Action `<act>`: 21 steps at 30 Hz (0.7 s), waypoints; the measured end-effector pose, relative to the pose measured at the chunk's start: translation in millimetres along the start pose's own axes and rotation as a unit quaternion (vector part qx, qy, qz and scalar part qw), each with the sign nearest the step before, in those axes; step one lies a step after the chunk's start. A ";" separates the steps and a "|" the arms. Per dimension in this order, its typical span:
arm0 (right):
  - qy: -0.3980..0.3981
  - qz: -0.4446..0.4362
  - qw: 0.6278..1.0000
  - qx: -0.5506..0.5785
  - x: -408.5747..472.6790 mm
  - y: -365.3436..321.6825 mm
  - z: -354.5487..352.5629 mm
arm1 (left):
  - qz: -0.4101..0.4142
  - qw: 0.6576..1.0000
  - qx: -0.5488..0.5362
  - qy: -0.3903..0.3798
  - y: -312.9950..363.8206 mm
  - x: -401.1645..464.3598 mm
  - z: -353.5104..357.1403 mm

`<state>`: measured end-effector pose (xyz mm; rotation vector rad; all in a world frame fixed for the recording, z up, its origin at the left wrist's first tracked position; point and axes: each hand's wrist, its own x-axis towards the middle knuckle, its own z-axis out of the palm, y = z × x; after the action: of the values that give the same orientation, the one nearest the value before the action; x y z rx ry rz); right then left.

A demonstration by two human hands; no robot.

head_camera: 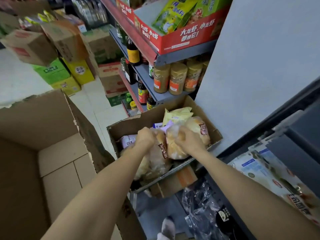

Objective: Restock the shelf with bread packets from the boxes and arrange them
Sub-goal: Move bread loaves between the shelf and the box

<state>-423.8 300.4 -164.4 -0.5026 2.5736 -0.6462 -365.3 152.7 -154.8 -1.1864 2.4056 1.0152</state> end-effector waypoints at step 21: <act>0.219 -0.218 0.894 0.324 -156.5 -119.9 -105.2 | 0.221 0.905 -0.314 0.183 18.6 -141.5 -128.0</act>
<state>-316.1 307.7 31.3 -0.7633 2.4008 -1.8763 -283.3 154.4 18.4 -1.0936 2.8169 1.9855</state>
